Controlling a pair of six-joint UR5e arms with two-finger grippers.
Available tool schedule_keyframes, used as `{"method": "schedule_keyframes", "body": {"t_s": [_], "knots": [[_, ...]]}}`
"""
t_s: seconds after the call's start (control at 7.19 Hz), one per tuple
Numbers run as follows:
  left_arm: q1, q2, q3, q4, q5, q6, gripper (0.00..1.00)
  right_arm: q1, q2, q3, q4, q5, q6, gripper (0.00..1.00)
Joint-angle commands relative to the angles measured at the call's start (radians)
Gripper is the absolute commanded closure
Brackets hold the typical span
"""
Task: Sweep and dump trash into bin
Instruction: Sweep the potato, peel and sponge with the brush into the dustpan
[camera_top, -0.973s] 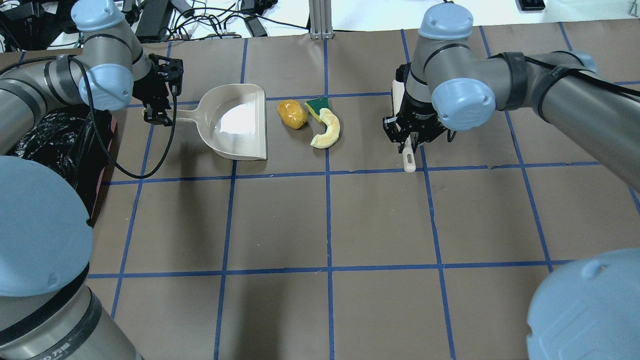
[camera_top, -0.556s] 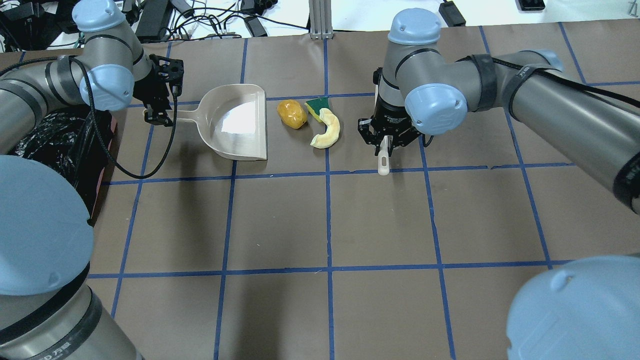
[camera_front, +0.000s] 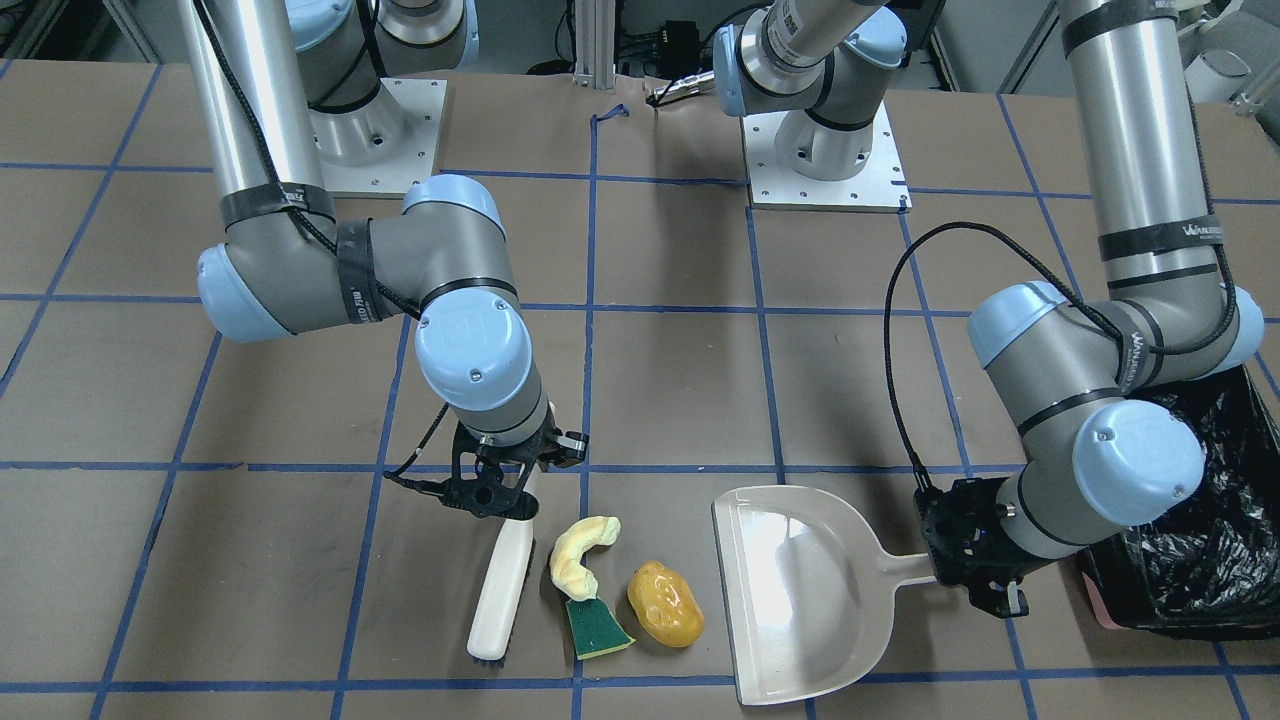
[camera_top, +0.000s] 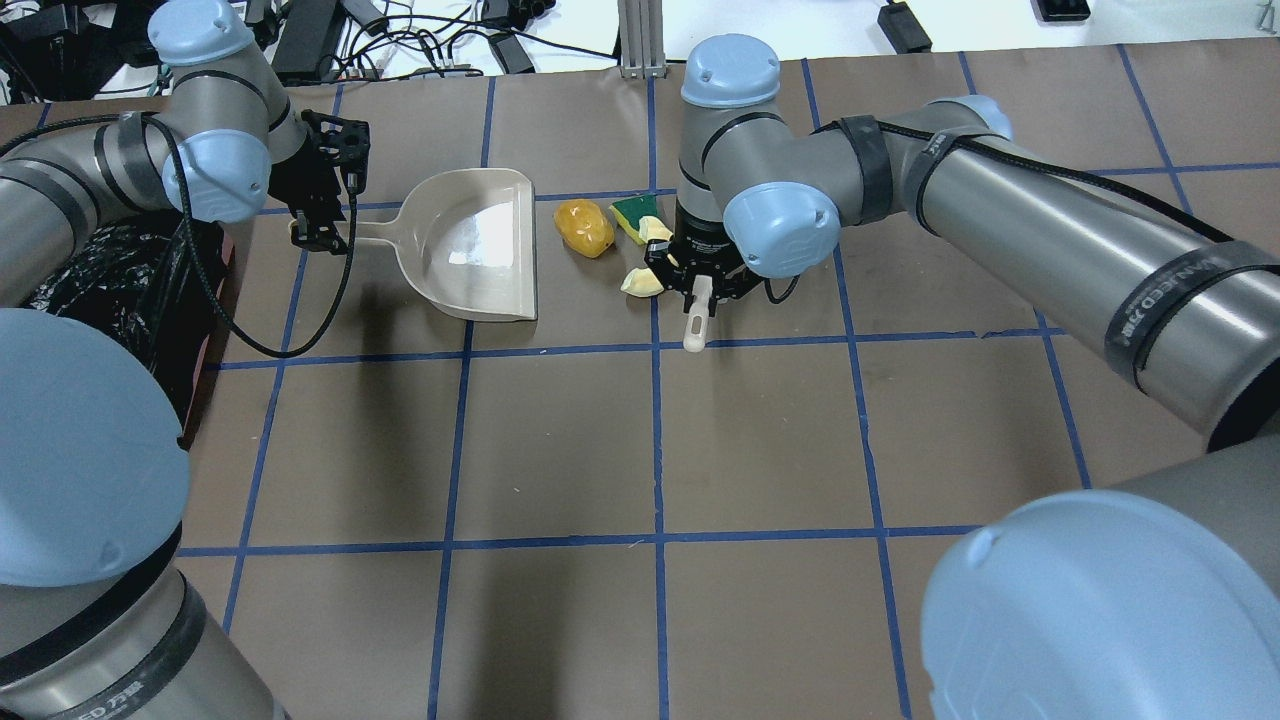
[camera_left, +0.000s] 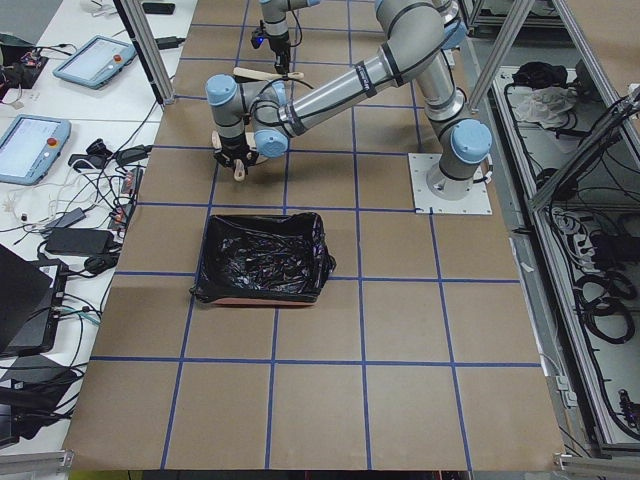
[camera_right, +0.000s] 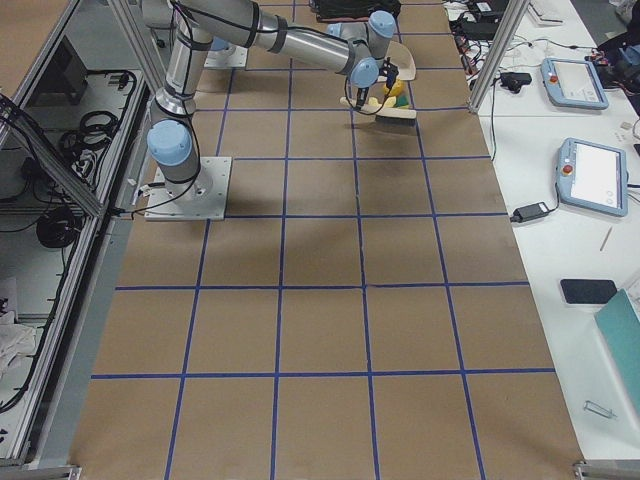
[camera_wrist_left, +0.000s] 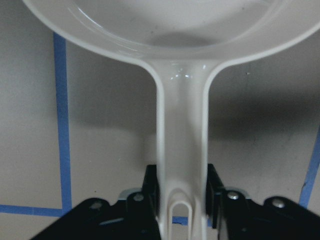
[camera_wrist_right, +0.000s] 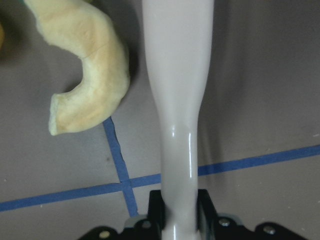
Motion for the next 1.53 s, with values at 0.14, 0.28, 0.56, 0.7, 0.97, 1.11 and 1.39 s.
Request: {"method": "schedule_keyframes", "body": {"t_s": [0.14,0.28,0.56,0.7,0.97,1.11,1.39], "knots": [[-0.002,-0.001,0.0,0.0,-0.001,0.01,0.75,0.072,0.061,-0.063,-0.037,0.029,0.127,1.0],[-0.002,-0.001,0.0,0.0,-0.001,0.01,0.75,0.089,0.081,-0.1,-0.037,0.037,0.162,1.0],[-0.002,0.006,0.002,-0.001,0.002,0.005,0.75,0.124,0.131,-0.174,-0.037,0.06,0.222,1.0],[-0.002,0.014,0.002,-0.013,0.003,0.004,0.75,0.144,0.148,-0.201,-0.04,0.078,0.237,1.0],[-0.032,0.011,0.002,-0.012,0.037,0.001,0.75,0.175,0.177,-0.226,-0.094,0.102,0.272,1.0],[-0.041,0.011,0.002,-0.012,0.045,-0.001,0.75,0.188,0.19,-0.228,-0.127,0.113,0.297,1.0],[-0.041,0.011,0.002,-0.012,0.045,-0.001,0.75,0.214,0.191,-0.228,-0.143,0.13,0.335,1.0]]}}
